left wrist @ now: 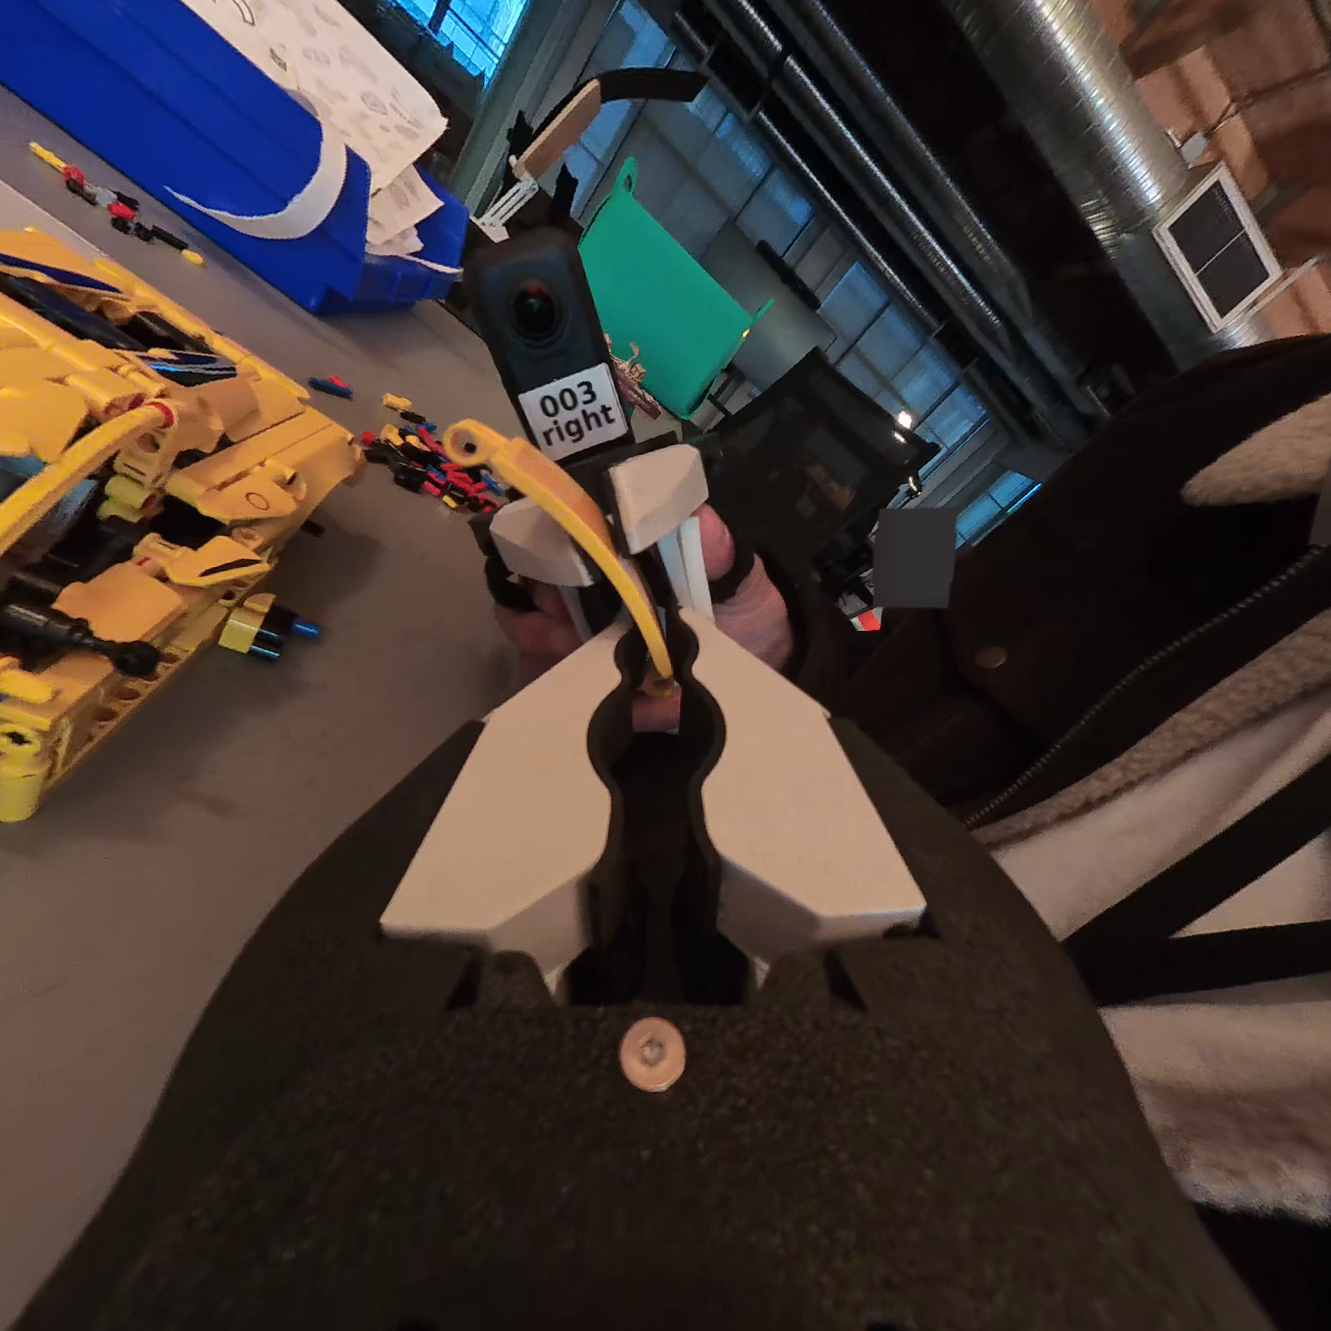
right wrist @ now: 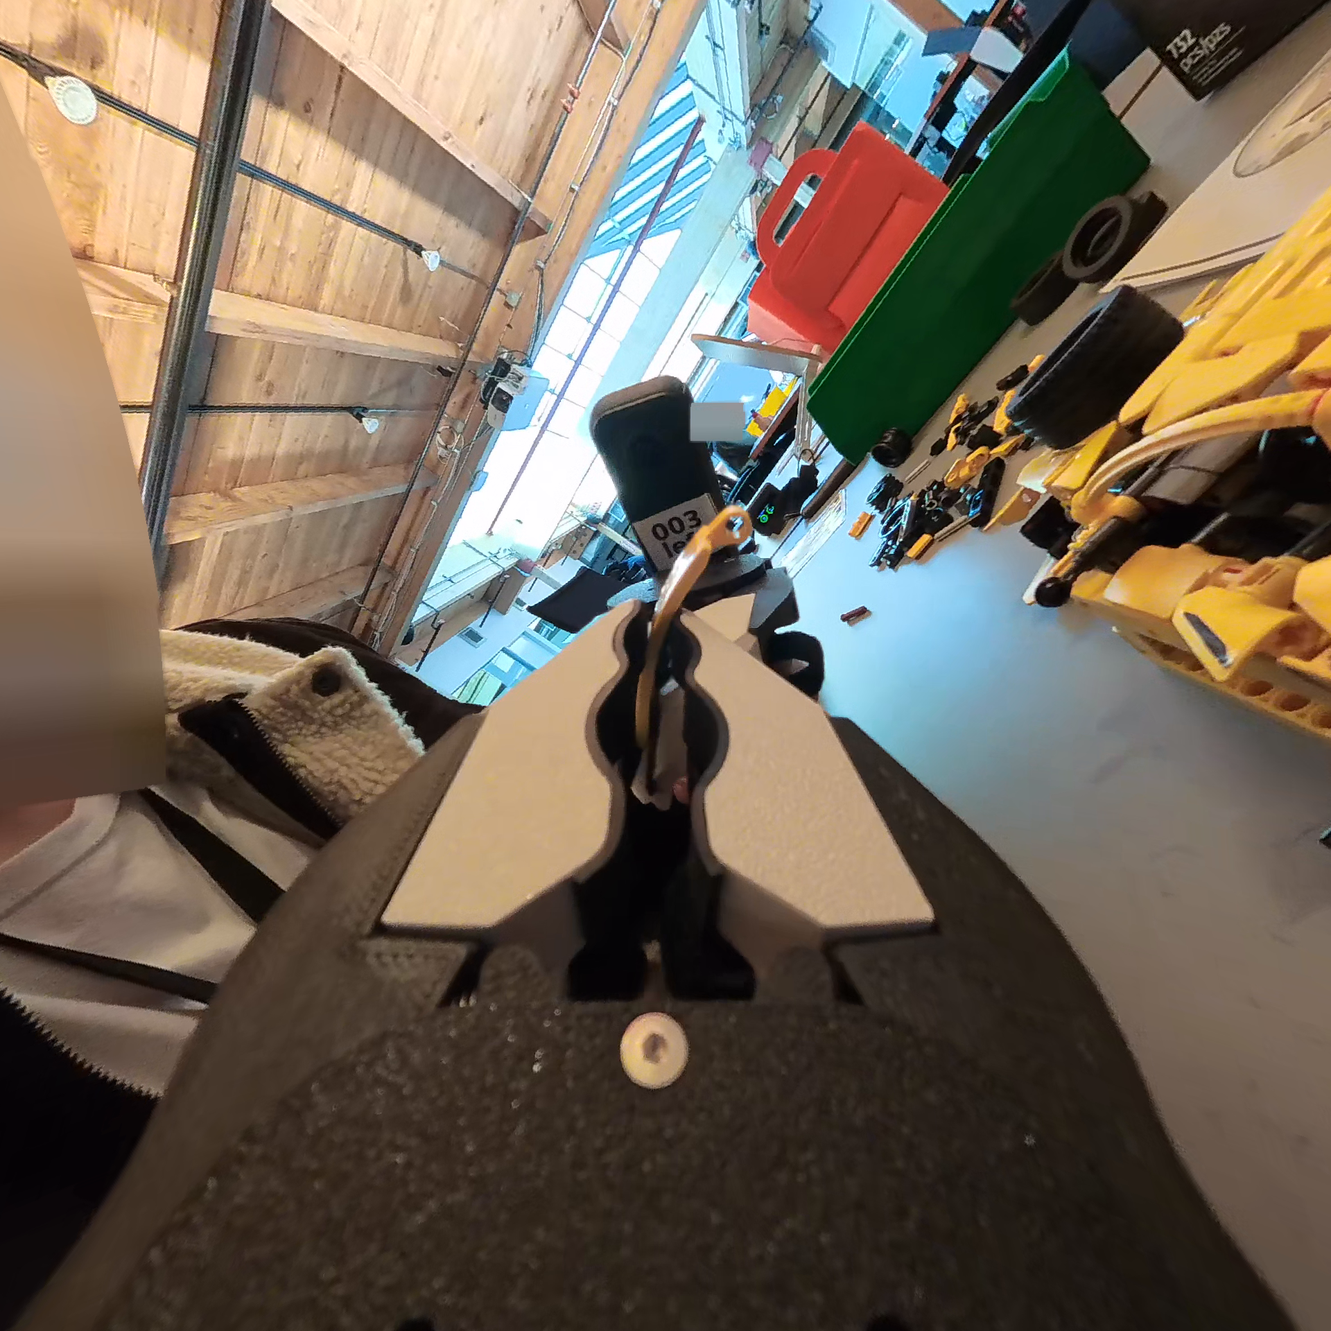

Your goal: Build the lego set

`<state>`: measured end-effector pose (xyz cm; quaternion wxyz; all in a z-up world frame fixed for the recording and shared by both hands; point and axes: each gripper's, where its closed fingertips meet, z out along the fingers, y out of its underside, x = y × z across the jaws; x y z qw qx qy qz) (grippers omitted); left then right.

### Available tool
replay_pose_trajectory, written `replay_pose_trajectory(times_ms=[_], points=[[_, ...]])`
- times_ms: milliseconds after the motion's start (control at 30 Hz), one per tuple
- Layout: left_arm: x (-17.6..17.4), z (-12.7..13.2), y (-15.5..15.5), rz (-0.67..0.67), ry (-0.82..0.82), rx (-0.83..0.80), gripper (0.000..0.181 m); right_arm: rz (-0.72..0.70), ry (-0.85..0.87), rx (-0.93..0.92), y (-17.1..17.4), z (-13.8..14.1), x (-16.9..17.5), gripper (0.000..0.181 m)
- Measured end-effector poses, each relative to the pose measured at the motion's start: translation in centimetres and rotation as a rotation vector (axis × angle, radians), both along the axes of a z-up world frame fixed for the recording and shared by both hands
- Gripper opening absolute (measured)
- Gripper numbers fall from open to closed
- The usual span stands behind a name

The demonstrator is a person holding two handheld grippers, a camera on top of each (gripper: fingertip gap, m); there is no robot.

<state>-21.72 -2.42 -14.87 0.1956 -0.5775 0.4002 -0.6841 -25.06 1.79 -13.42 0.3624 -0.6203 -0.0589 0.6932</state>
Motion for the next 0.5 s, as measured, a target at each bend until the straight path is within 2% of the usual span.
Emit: replay_pose_trajectory(times_ms=[500], points=[[0.36,-0.26,0.14,0.02,0.022,0.011,0.006,0.01,0.095,-0.05,0.31,0.22,0.55,0.0]])
